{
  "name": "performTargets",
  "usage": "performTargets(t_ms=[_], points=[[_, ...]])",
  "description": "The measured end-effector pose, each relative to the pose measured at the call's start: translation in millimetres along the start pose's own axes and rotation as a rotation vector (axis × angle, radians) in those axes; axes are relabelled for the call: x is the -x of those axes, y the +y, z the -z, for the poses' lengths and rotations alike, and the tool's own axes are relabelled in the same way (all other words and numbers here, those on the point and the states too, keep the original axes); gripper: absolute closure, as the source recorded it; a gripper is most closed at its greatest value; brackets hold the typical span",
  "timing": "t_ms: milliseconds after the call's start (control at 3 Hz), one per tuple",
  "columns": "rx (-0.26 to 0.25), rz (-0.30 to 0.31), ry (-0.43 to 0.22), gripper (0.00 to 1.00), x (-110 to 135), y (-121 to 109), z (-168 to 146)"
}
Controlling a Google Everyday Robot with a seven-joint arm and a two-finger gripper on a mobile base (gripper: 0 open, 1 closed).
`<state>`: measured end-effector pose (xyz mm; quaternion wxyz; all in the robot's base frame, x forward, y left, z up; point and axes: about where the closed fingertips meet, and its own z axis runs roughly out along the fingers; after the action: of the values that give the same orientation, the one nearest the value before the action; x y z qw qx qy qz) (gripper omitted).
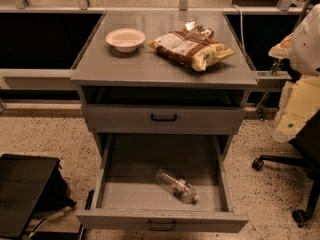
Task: Pick water bottle from middle drawer and place on counter
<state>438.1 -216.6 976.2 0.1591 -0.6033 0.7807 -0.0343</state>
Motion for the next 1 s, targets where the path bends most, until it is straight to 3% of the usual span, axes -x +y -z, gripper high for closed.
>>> performTargets(t_ms=[333, 667, 1000], points=[[-0.005, 0.001, -0.006, 0.0, 0.7, -0.2, 0.6], [0.024, 0.003, -0.096, 0.0, -3.0, 5.0, -24.4], [0.093, 0.005, -0.255, 0.0, -13.1, 27.3, -97.5]])
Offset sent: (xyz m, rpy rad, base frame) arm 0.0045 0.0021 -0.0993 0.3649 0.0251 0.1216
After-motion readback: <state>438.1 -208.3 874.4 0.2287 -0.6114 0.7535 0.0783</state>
